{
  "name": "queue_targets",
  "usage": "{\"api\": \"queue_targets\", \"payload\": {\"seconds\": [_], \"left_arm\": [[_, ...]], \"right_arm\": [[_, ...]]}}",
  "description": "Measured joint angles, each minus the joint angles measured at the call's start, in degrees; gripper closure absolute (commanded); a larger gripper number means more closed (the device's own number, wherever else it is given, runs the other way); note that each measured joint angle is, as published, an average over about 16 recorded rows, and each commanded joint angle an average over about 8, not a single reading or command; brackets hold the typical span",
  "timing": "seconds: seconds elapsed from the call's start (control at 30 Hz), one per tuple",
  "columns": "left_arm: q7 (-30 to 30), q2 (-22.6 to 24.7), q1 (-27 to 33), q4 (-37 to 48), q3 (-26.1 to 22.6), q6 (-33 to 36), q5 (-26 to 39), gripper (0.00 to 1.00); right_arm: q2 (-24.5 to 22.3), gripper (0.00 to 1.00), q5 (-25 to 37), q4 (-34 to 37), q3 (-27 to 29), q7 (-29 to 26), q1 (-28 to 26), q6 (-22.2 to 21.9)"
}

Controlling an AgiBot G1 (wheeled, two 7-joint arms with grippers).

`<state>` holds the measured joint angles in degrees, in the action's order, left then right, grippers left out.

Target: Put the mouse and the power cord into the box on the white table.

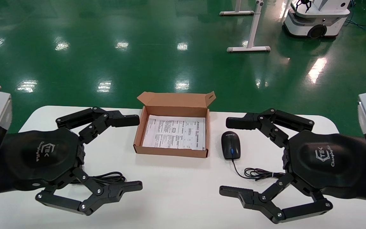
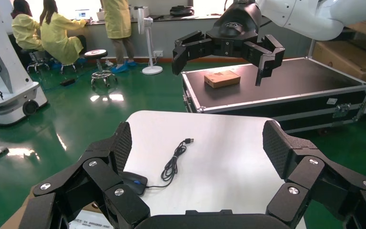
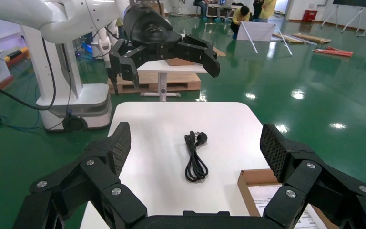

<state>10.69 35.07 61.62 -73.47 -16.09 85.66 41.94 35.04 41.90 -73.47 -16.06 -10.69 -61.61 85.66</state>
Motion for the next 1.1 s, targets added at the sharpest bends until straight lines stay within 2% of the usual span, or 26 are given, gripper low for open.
{"api": "queue_targets", "payload": {"seconds": [0.27,0.53,0.83,1.1], "left_arm": [[-0.67,-0.2,1.11,0.13,-1.24,1.57,2.08,0.0],[-4.01,-0.91,6.65,1.28,-7.56,4.27,9.87,0.0],[-12.66,0.29,17.04,7.58,-18.16,5.01,23.95,0.0],[-23.73,5.05,24.53,19.73,-25.46,4.11,35.83,0.0]], "right_arm": [[0.0,0.0,0.88,0.45,-0.25,0.71,-0.26,0.34],[0.29,0.0,6.17,4.79,-2.72,5.54,-2.66,2.66],[1.86,0.0,19.47,17.98,-9.55,18.48,-8.96,4.08],[5.4,0.0,31.82,32.24,-15.37,31.65,-16.11,2.86]]}}
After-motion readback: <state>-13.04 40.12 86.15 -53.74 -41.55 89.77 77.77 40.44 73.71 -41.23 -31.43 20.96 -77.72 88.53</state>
